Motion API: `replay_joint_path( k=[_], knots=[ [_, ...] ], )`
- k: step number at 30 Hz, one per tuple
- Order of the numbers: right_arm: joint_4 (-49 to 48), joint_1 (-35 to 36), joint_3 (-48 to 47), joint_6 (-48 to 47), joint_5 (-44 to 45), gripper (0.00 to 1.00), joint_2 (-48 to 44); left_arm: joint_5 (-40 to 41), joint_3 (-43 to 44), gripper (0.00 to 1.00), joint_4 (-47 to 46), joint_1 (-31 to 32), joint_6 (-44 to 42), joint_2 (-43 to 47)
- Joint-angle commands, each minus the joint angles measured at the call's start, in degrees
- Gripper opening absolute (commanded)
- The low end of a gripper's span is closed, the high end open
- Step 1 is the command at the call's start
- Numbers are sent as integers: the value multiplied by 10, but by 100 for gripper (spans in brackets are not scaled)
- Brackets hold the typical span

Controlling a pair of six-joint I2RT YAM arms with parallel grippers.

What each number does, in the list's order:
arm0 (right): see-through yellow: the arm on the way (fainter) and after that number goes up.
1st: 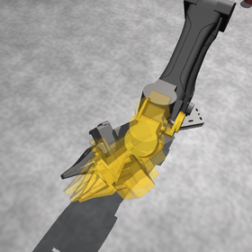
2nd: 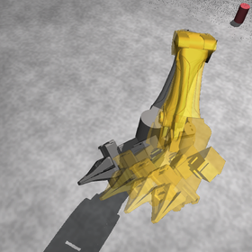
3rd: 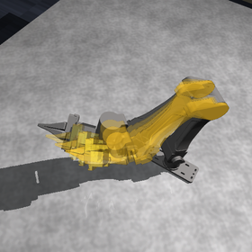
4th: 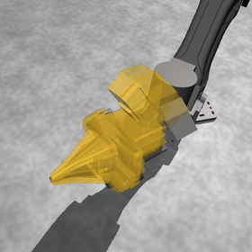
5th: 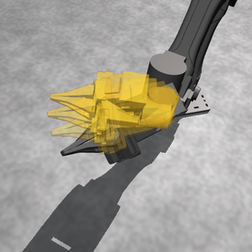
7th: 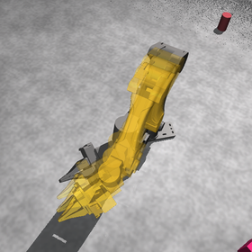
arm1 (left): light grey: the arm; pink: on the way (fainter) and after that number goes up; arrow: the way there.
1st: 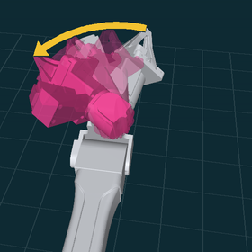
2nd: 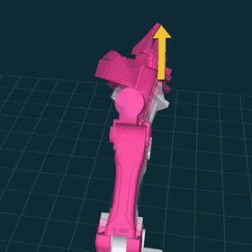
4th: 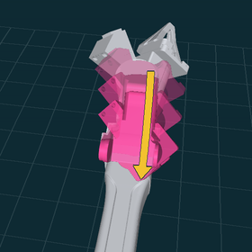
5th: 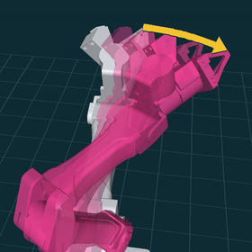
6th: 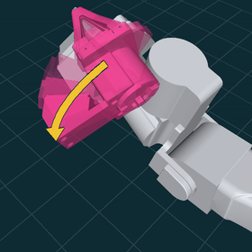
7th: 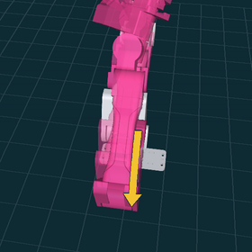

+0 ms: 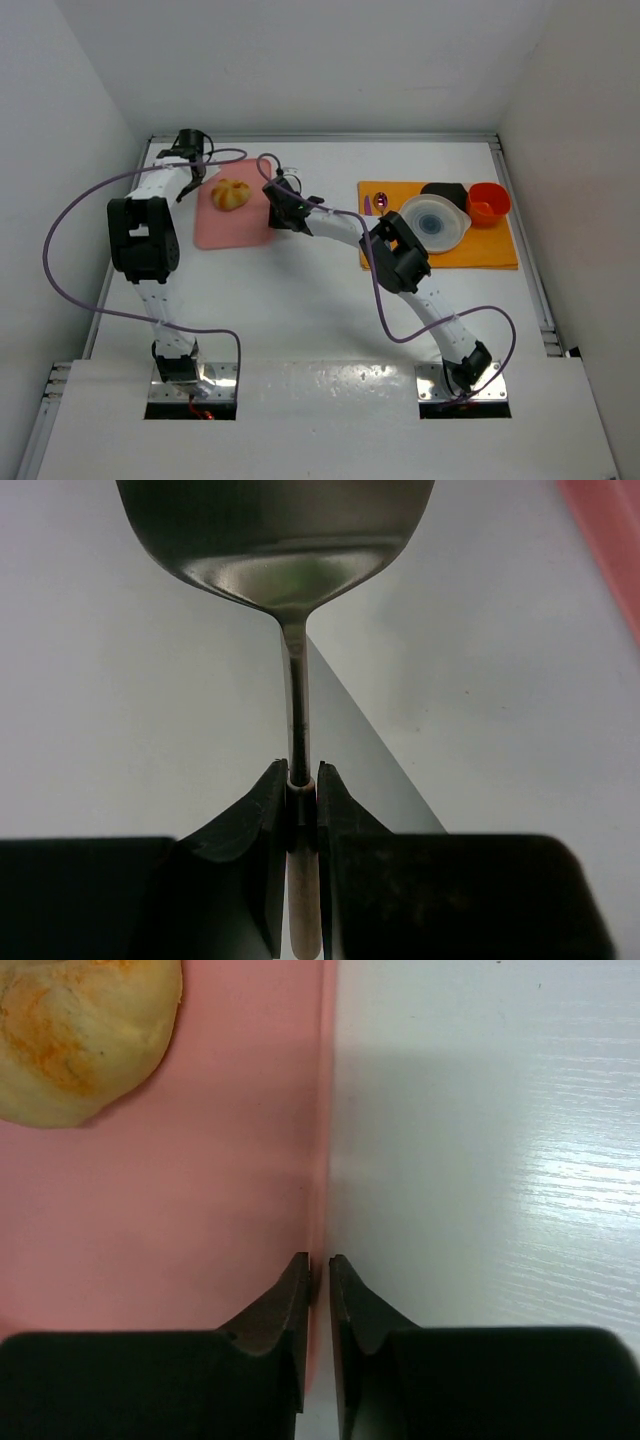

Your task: Place the bread

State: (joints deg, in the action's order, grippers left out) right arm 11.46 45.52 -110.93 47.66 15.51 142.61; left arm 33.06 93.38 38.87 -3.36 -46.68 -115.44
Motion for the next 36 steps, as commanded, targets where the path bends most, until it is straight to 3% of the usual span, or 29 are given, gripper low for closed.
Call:
replay_joint_path(
  k=[1,7,15,21,28,36],
  knots=[
    [-12,6,12,9,25,11,-5,62,0,0,-28,4,-19,-15],
    [-2,32,8,31,58,0,-7,94,-6,0,-34,15,-14,-36],
    [11,55,-11,45,90,0,4,100,-6,0,-39,15,-9,-49],
    [14,61,-11,41,109,0,-3,141,-18,0,-78,10,-51,-55],
    [16,64,-2,45,124,0,-12,176,-86,0,-106,10,-109,-27],
    [32,74,-9,70,136,0,-7,188,-128,0,-98,27,-115,-27]
  ],
)
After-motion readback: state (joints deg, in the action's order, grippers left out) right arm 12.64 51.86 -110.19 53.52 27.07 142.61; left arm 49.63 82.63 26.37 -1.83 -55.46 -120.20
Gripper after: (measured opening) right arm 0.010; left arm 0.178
